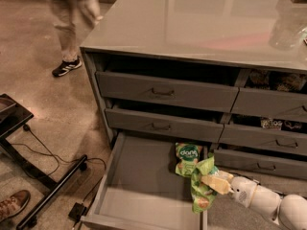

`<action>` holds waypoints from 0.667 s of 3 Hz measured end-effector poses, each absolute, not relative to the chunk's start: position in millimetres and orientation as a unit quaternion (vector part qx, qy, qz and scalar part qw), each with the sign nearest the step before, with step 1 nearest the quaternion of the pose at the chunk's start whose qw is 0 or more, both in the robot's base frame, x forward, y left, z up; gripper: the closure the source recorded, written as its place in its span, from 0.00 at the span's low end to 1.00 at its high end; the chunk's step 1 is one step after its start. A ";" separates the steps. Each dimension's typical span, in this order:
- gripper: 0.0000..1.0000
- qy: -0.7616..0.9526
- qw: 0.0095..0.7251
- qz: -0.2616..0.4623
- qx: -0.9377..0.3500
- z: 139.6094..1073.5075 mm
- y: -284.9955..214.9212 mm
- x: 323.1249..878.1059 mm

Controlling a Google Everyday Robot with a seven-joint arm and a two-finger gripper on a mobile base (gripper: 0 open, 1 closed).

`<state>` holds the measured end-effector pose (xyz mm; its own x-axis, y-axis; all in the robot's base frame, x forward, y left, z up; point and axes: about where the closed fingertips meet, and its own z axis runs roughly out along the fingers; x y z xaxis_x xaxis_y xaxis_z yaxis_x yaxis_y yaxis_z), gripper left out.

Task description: Pick green rice chip bag from bottom drawer and place on counter

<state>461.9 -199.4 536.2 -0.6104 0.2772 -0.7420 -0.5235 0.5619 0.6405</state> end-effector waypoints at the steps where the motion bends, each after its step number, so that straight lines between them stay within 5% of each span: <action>1: 1.00 0.770 0.432 0.463 -0.082 536.0 -197.8 460.6; 2: 1.00 0.762 0.411 0.490 -0.101 533.2 -171.1 457.1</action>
Offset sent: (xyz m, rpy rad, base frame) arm -0.0109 0.0611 -0.0066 0.0700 0.0316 0.1748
